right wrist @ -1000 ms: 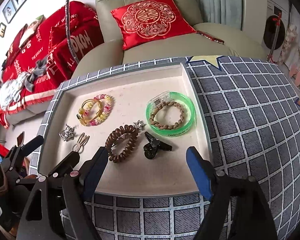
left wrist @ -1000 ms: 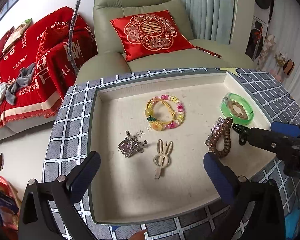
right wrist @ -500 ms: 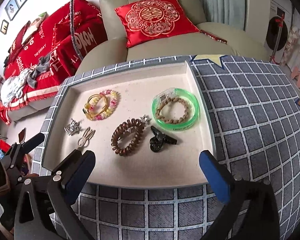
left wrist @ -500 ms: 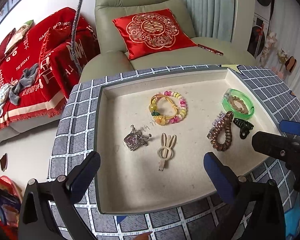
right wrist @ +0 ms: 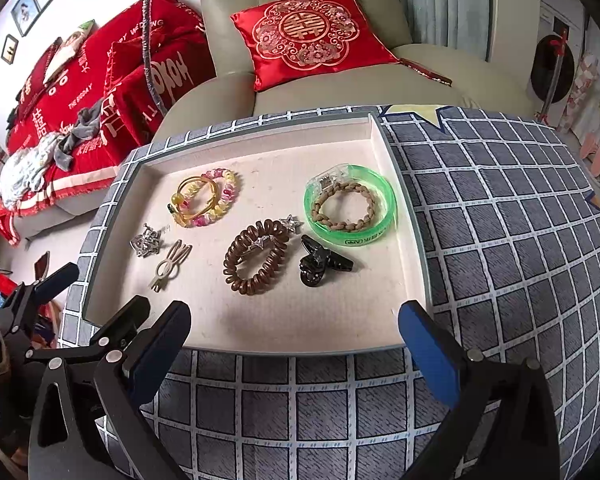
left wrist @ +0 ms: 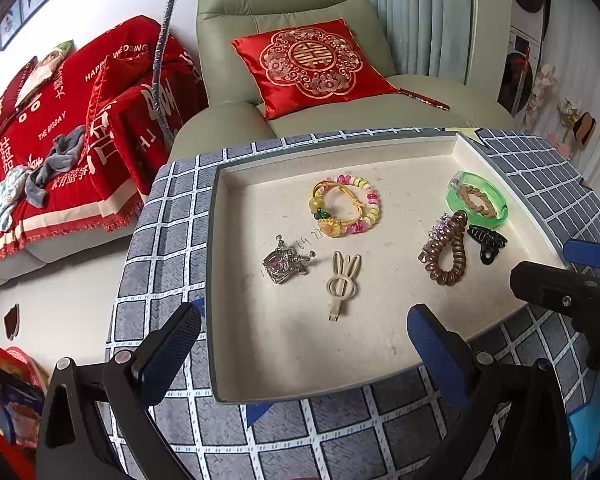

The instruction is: Organize jewelry

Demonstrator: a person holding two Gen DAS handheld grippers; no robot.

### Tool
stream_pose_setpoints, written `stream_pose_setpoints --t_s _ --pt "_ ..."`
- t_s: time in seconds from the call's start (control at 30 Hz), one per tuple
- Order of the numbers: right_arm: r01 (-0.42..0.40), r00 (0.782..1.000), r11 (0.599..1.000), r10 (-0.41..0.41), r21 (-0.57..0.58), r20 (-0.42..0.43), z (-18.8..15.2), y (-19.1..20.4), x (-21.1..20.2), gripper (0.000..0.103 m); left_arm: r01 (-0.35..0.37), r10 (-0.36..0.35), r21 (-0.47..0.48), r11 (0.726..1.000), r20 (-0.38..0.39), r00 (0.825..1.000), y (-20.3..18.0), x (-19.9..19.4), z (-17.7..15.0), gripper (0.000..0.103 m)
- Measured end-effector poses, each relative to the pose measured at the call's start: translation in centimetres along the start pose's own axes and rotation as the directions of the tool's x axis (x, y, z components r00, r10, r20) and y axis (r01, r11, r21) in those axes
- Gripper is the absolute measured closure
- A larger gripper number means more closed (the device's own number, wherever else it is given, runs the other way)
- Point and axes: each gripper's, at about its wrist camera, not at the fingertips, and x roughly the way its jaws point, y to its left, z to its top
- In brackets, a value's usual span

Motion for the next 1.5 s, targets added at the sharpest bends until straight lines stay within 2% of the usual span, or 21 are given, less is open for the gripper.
stream_pose_setpoints --t_s 0.3,0.63,1.1,1.5 --pt "0.010 1.000 1.000 -0.010 -0.003 0.013 -0.4 -0.2 -0.6 0.000 0.003 -0.003 -0.010 1.000 -0.007 1.000 0.1 -0.6 -0.6 0.000" --pt "0.027 0.996 0.999 -0.025 -0.030 0.089 -2.0 0.6 -2.6 0.000 0.015 -0.014 -0.035 0.999 0.006 1.000 0.3 -2.6 -1.8 0.000" --pt "0.024 0.984 0.999 -0.018 -0.028 0.179 -5.7 0.8 -5.6 0.000 -0.010 0.018 -0.074 0.997 0.107 0.994 0.1 -7.6 -5.3 0.000" --pt "0.096 0.931 0.992 -0.060 -0.085 0.360 -9.2 2.5 -9.4 0.000 -0.075 0.101 -0.143 0.987 0.188 0.977 0.1 -10.3 -7.6 0.000"
